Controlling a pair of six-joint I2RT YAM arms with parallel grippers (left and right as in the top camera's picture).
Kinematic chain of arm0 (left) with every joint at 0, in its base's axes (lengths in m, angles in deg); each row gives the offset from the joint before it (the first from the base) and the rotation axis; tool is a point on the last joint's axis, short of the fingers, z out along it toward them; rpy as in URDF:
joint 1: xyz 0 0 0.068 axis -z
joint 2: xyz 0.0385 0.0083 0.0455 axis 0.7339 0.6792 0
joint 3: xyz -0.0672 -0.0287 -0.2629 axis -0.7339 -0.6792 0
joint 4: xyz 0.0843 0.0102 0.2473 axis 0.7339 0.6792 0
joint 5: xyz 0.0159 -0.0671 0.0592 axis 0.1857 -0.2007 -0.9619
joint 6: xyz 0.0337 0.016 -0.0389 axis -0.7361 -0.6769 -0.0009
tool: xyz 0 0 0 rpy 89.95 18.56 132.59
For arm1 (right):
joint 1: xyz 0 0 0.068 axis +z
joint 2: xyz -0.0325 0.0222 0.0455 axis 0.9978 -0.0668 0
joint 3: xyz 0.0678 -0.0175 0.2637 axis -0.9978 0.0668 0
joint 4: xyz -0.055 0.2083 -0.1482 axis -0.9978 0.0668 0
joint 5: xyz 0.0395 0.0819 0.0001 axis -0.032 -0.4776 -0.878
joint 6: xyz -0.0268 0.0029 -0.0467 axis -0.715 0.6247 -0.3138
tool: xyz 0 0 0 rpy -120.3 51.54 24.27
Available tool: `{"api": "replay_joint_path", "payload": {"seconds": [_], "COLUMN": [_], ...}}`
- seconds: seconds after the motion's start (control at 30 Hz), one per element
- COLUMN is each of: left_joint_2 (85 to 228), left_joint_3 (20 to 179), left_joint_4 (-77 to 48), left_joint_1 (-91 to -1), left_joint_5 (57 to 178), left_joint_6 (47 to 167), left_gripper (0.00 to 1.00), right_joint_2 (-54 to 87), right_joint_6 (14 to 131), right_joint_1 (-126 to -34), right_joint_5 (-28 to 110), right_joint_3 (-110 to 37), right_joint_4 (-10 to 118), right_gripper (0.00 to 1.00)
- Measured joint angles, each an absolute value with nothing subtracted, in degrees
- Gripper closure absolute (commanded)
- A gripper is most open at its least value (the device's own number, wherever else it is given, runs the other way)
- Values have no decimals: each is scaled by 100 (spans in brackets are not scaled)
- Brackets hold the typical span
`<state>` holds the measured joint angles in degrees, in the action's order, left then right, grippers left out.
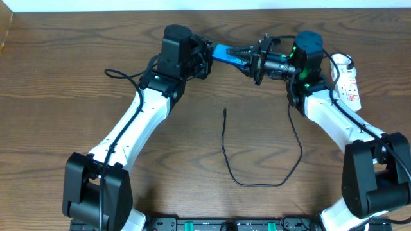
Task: Plug charger to phone and switch on socket
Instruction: 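Open the right gripper and pull it away from the phone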
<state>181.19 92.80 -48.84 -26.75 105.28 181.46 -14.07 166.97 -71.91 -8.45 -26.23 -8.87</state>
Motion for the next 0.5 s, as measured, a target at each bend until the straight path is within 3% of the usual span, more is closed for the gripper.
{"api": "replay_joint_path", "payload": {"seconds": [0.1, 0.2, 0.5], "left_joint_2": [18119, 18119, 18119], "left_joint_3": [9278, 9278, 9278], "left_joint_4": [-4880, -4878, -4878], "left_joint_1": [-2677, -2703, -3234], "left_joint_5": [10442, 10423, 10973], "left_joint_6": [18142, 18137, 17608], "left_gripper": [93, 93, 93], "right_joint_2": [-1407, -1407, -1407], "right_joint_6": [16529, 16209, 14756], "right_joint_1": [-7191, -7191, -7438], "right_joint_5": [-904, -933, -1127], "right_joint_3": [-2623, -2623, -2623], "right_joint_4": [-908, -922, -915], "right_gripper": [20, 3, 1]}}
